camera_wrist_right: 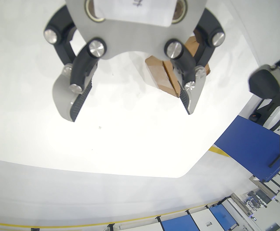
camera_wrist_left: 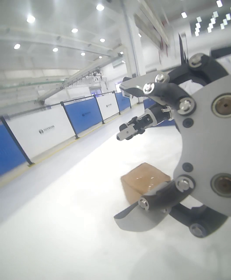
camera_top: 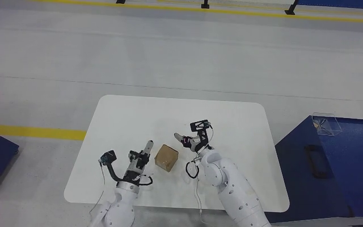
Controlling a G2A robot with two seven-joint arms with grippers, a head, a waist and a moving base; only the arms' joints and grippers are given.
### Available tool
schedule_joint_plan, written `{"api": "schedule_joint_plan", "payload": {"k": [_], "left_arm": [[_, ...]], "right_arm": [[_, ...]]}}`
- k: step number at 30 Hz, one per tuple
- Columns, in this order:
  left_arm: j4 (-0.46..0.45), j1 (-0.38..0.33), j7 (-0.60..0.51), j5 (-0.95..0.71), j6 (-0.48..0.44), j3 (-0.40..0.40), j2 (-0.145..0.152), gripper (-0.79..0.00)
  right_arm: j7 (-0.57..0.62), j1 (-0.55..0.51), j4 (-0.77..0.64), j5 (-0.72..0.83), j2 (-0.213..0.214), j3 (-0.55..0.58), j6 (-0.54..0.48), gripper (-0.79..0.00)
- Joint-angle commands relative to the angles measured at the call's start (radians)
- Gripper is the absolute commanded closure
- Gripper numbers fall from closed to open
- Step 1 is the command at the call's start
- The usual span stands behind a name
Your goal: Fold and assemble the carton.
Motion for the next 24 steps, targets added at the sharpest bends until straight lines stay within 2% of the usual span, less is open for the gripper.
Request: {"api": "schedule_joint_plan", "payload": {"k": [1,4,8,10,14,19,24], "left_arm": [[0.033,-0.007,0.101,0.430,-0.082,0.042,0.010,-0.785],[0.108,-0.017,0.230,0.700,-0.088,0.057,0.018,-0.785],[0.190,-0.052,0.250,0.951,-0.015,0.066,0.024,-0.785],[0.233,-0.064,0.225,1.016,0.000,0.075,0.025,-0.785],[0.317,-0.098,0.166,1.096,0.018,0.082,0.025,-0.785],[0.399,-0.131,0.062,1.095,0.003,0.098,0.019,-0.785],[0.464,-0.173,0.050,1.076,0.018,0.124,0.006,-0.785]], "right_arm": [[0.000,0.000,0.000,0.000,0.000,0.000,0.000,-0.785],[0.000,0.000,0.000,0.000,0.000,0.000,0.000,-0.785],[0.000,0.000,0.000,0.000,0.000,0.000,0.000,-0.785],[0.000,0.000,0.000,0.000,0.000,0.000,0.000,-0.785],[0.000,0.000,0.000,0.000,0.000,0.000,0.000,-0.785],[0.000,0.000,0.000,0.000,0.000,0.000,0.000,-0.785],[0.000,0.000,0.000,0.000,0.000,0.000,0.000,-0.785]]}}
